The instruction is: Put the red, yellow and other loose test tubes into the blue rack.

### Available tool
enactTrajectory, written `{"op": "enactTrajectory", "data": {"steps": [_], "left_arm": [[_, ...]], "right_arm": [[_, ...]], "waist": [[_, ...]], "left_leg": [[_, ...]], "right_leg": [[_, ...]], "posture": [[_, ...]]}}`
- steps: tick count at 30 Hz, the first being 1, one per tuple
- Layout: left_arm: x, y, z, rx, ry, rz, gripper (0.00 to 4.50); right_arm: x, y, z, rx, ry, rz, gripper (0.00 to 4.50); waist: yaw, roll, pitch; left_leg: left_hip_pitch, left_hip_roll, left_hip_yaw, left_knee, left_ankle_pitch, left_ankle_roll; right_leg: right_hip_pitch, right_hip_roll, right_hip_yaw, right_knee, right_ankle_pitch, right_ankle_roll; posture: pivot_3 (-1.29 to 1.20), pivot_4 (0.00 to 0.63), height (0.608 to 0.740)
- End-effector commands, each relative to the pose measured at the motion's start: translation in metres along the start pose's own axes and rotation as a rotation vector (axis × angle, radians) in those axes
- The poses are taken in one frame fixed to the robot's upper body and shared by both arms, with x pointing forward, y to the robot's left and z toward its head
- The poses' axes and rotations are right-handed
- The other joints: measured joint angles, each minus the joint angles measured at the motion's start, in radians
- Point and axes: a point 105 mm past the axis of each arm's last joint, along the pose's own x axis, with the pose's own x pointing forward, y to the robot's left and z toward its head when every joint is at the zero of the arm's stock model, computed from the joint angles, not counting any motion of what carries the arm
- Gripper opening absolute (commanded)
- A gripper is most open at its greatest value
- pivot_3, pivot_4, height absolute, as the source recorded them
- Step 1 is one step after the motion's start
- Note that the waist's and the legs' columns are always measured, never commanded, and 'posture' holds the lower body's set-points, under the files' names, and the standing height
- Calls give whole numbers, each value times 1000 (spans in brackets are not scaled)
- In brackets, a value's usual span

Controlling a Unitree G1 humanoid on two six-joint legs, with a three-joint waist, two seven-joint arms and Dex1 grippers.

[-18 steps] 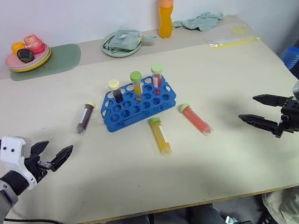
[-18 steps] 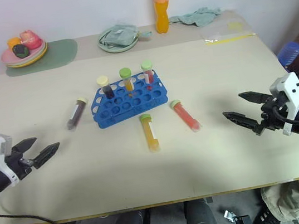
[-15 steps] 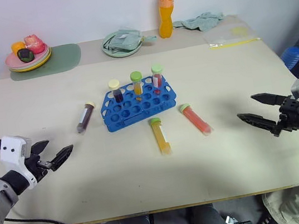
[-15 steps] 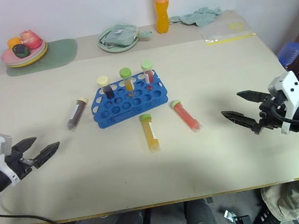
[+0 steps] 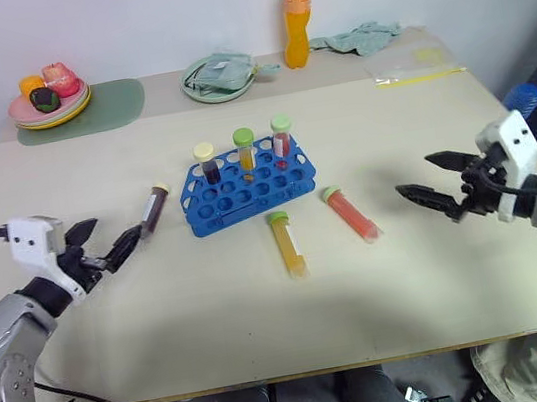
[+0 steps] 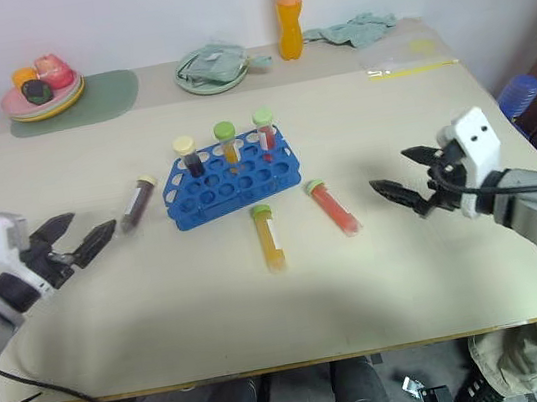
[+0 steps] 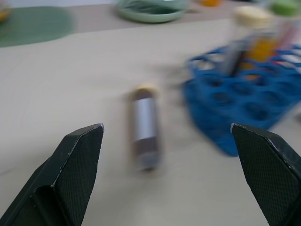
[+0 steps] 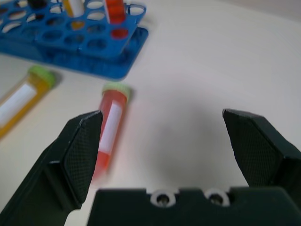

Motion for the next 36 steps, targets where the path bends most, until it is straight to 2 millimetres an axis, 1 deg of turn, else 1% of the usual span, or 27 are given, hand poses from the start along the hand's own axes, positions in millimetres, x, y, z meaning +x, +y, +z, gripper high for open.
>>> {"op": "enactTrajectory", "data": {"steps": [1,2,3,5,7,8,10,12,15,20,23,26,29,34,35,36], "left_arm": [[13,-30,6,37,-44,-127,4461],[17,-36,8,28,-57,-147,4461],[23,-49,9,18,-68,-202,4461],[37,-80,1,50,-36,-341,4461],[42,-96,-6,94,-8,-420,4461],[42,-99,-7,112,-1,-441,4461],[42,-108,-7,105,-6,-489,4461],[41,-114,-8,96,-9,-521,4461],[34,-130,-15,108,14,-581,4461],[25,-141,-22,129,28,-608,4461],[19,-146,-26,138,36,-616,4461],[19,-148,-30,139,39,-616,4461],[21,-147,-31,134,29,-604,4500],[24,-146,-33,133,24,-598,4500],[24,-146,-33,130,21,-596,4500],[25,-146,-33,128,19,-593,4500]], "right_arm": [[14,15,9,23,55,6,4500],[18,19,10,31,86,9,4500],[25,27,13,60,127,32,4500],[41,44,18,65,245,81,4500],[51,53,22,82,326,96,4500],[55,55,23,94,351,98,4500],[69,51,27,143,403,88,4500],[77,49,29,155,445,79,4500],[89,42,20,193,557,52,4500],[96,44,8,230,665,63,4500],[99,52,6,223,697,104,4500],[100,54,3,225,718,108,4500],[102,57,2,236,723,119,3682],[102,60,3,244,720,136,1144],[101,60,5,233,715,145,763],[99,61,7,222,711,151,763]], "waist": [[0,0,0],[0,0,0],[0,0,0],[-4,2,1],[-8,2,1],[-15,2,1],[-17,2,1],[-18,2,1],[-21,2,1],[-22,2,1],[-24,3,1],[-23,3,1],[-23,3,1],[-22,3,1],[-22,3,1],[-22,3,1]], "left_leg": [[0,0,0,0,0,0],[0,0,0,0,0,0],[0,0,0,1,0,0],[-1,0,-2,2,0,0],[-2,0,-1,3,0,0],[-2,0,-2,3,0,0],[-3,0,-2,3,-1,1],[-3,-1,-2,4,-1,1],[-4,-1,-1,4,-1,1],[-5,-1,0,4,-1,1],[-6,-1,0,4,-1,1],[-6,-1,0,4,-1,1],[-6,-1,0,5,-1,1],[-7,-1,0,6,-1,2],[-7,-1,0,6,-1,2],[-7,-1,0,6,-1,2]], "right_leg": [[0,0,0,0,0,0],[0,0,0,0,0,0],[0,0,0,0,0,0],[-1,1,0,0,0,0],[-1,0,0,2,1,-1],[-1,1,0,1,1,-1],[-1,1,0,1,1,-1],[-2,1,0,1,1,-1],[-3,1,0,1,1,-1],[-4,1,0,2,1,-1],[-5,1,0,2,1,-1],[-6,1,0,3,1,-1],[-5,1,0,3,1,-1],[-6,1,0,3,1,0],[-6,1,0,3,1,0],[-6,1,0,3,1,0]], "posture": [[0,150,740],[0,150,740],[0,150,740],[0,150,740],[0,150,740],[0,150,740],[0,150,740],[0,150,740],[0,150,740],[0,150,740],[0,150,740],[0,150,740],[0,150,740],[0,150,740],[0,150,740],[0,150,740]]}}
